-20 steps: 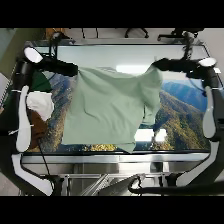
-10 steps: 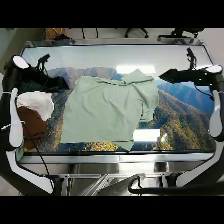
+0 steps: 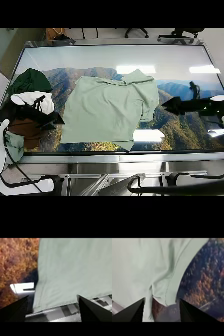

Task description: Fold the shirts.

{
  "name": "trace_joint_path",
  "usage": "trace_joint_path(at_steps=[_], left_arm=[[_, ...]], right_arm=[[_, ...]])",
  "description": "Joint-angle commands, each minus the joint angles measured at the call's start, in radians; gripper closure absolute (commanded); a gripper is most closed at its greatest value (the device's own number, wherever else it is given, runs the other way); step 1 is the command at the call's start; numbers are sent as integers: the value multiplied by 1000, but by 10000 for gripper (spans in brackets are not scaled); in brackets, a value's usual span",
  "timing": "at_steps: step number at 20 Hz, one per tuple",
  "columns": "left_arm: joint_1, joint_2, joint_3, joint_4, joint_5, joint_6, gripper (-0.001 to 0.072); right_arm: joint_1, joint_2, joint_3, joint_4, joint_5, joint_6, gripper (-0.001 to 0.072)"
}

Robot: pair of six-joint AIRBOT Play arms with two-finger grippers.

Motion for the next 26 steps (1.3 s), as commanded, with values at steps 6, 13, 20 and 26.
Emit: trace_joint_path(at_steps=[6, 13, 20, 26], left_arm=[[-71, 9, -243, -138, 179, 82, 47], [-135, 8, -59, -124, 77, 74, 697], [-107, 213, 297, -134, -83, 39, 697], [-107, 476, 799, -127, 5, 37, 698]], right_arm=[[257, 2, -227, 7, -292, -14, 232], [288, 3, -201, 12, -327, -14, 692], [107, 236, 162, 111, 7, 4, 693], [-128, 470, 672, 230, -17, -2, 693]])
